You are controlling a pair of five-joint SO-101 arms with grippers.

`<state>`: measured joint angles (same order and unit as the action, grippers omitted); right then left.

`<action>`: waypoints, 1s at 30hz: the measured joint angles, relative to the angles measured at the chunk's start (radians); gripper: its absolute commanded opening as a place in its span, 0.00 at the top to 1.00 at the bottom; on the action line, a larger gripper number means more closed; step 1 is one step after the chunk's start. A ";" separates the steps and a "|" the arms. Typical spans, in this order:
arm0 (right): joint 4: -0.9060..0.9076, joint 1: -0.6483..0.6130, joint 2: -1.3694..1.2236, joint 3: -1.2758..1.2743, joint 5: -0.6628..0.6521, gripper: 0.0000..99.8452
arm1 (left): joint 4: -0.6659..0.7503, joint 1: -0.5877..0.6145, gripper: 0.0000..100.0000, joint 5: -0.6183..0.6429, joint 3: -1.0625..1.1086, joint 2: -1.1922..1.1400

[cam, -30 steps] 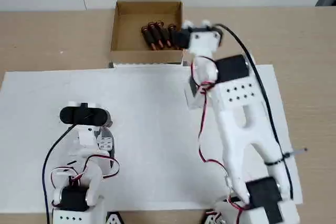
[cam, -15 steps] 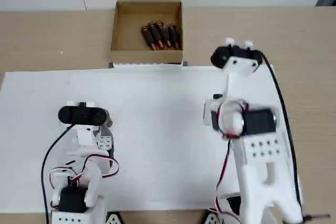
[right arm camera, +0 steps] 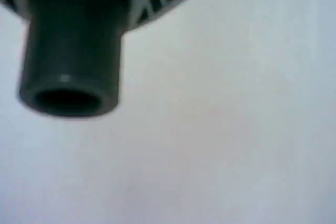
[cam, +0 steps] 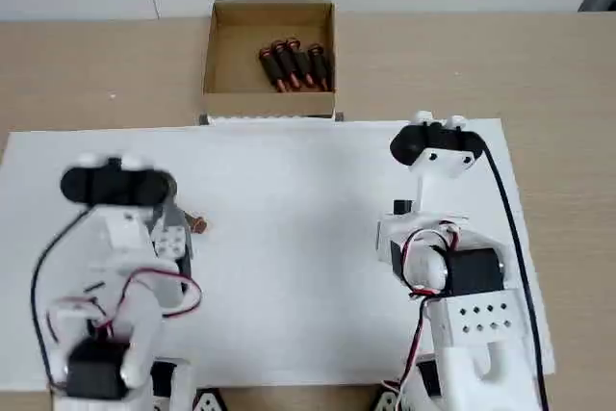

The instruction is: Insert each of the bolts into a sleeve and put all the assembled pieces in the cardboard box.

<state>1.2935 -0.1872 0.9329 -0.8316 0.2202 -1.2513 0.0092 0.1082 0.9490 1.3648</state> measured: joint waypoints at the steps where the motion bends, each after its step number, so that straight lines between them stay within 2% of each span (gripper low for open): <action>1: 0.000 -0.002 0.003 0.000 0.000 1.00 | -0.017 0.009 0.99 0.011 -0.060 -0.071; 5: 0.000 0.011 0.008 0.000 0.000 1.00 | -0.089 0.026 0.99 0.017 -0.313 -0.324; 10: 0.000 0.094 0.009 0.000 0.000 1.00 | -0.224 0.035 0.99 -0.012 -0.585 -0.565; 18: 0.000 0.184 0.009 0.000 0.000 1.00 | -0.394 0.035 0.99 -0.124 -0.761 -0.829; 21: 0.000 0.184 0.009 0.000 0.000 1.00 | -0.404 0.035 0.99 -0.222 -0.783 -0.895; 30: 0.000 0.184 0.009 0.000 0.000 1.00 | -0.405 0.037 0.99 -0.623 -0.786 -1.017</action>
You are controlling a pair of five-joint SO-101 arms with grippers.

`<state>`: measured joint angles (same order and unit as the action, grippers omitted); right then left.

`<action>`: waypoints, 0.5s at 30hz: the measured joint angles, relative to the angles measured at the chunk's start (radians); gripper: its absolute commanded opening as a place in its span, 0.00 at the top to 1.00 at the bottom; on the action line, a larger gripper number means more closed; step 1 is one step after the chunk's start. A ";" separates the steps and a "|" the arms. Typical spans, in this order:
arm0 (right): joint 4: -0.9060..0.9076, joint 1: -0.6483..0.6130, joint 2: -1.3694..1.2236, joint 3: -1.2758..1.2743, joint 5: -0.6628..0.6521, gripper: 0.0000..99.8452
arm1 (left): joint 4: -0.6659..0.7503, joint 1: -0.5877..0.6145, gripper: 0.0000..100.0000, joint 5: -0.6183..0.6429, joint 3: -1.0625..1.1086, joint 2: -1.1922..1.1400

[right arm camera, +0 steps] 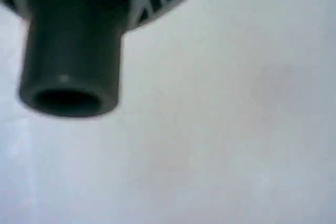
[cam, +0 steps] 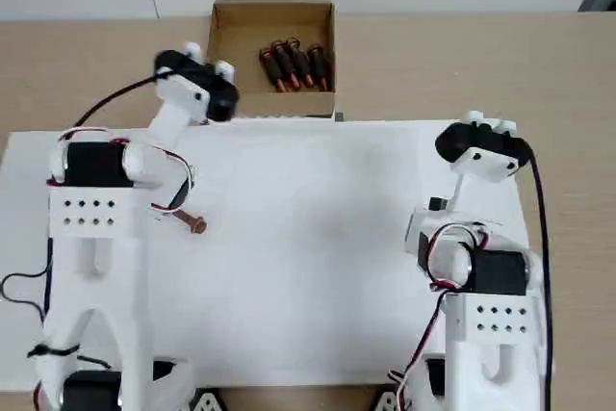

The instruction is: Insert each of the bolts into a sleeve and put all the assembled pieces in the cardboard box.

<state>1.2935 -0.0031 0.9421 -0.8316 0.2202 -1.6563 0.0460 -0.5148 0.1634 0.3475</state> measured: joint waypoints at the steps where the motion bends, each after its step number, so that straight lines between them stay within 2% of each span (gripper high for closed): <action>1: 0.000 0.000 0.000 0.000 0.000 1.00 | -0.003 0.000 0.99 -0.051 0.000 -0.009; 15: -0.028 0.000 0.000 0.000 -0.002 1.00 | -0.005 0.000 0.99 -0.629 0.000 -0.176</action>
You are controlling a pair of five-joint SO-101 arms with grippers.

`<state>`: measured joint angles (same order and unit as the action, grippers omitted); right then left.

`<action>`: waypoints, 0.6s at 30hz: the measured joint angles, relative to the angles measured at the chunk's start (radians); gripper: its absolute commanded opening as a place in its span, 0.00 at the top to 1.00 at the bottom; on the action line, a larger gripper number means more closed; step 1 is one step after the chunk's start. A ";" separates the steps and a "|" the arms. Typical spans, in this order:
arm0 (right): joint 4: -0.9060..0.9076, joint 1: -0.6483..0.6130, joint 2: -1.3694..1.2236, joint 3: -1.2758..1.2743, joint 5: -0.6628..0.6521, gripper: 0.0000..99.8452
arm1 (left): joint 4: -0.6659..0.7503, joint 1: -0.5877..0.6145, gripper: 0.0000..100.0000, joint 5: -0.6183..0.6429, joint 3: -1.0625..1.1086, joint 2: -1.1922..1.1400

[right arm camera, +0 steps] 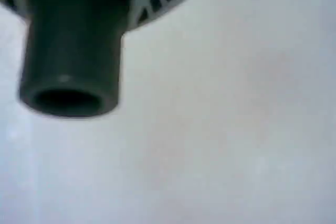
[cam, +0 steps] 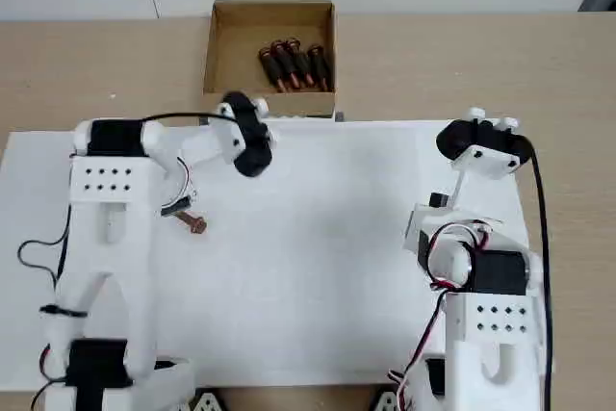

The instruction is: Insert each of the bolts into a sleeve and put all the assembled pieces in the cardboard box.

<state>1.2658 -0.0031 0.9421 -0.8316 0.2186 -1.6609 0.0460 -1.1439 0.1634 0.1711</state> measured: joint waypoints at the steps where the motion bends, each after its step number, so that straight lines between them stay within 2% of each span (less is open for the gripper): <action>1: 0.000 0.000 0.000 0.000 -0.002 1.00 | 0.000 0.005 0.99 -0.041 0.000 -0.009; 4: 0.000 0.000 0.000 0.000 -0.002 1.00 | 0.000 0.029 0.99 -0.143 0.000 -0.038; 7: 0.000 0.000 0.000 0.000 -0.002 1.00 | -0.025 0.063 0.99 -0.193 0.000 -0.077; 13: 0.000 0.000 0.000 0.000 -0.002 1.00 | -0.044 0.097 0.98 -0.213 0.000 -0.150; 18: 0.000 0.000 0.000 0.000 -0.002 1.00 | -0.044 0.095 0.90 -0.213 0.000 -0.207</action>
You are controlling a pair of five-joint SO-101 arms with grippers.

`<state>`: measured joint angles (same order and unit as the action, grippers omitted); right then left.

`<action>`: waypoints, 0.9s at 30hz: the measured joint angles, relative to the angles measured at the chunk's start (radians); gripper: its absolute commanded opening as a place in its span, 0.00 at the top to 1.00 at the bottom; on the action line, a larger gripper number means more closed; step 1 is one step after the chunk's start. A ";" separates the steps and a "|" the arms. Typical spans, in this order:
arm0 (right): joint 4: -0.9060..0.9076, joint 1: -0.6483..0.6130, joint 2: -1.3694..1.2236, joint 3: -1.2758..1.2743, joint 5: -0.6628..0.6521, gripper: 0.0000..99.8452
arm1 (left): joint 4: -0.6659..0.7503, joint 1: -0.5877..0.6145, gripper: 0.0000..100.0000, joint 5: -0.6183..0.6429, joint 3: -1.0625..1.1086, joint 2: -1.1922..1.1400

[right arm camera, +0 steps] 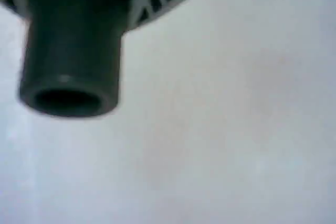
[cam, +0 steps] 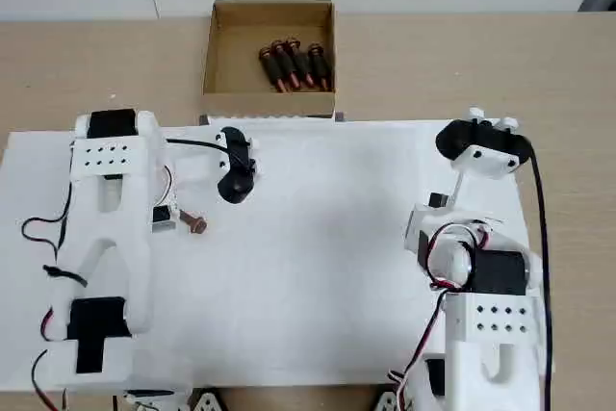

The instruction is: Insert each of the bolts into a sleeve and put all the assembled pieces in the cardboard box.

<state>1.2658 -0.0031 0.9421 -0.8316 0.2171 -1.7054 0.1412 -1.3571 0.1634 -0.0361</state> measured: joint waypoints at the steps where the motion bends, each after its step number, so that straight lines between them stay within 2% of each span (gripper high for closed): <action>1: 0.000 0.000 0.000 0.000 0.000 1.00 | 0.005 0.000 0.89 0.000 0.000 -0.012; 6: 0.000 0.008 0.000 0.000 0.000 1.00 | 0.069 0.000 0.88 -0.002 0.000 -0.058; 13: 0.000 0.006 0.000 0.000 -0.078 1.00 | 0.127 0.000 0.85 -0.002 0.000 -0.077; 27: 0.000 0.006 0.000 0.000 -0.083 1.00 | 0.287 -0.017 0.83 -0.002 0.000 -0.144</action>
<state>1.2658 0.0031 0.9421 -0.8316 0.1343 -1.4185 0.1243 -1.3587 0.1634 -0.1803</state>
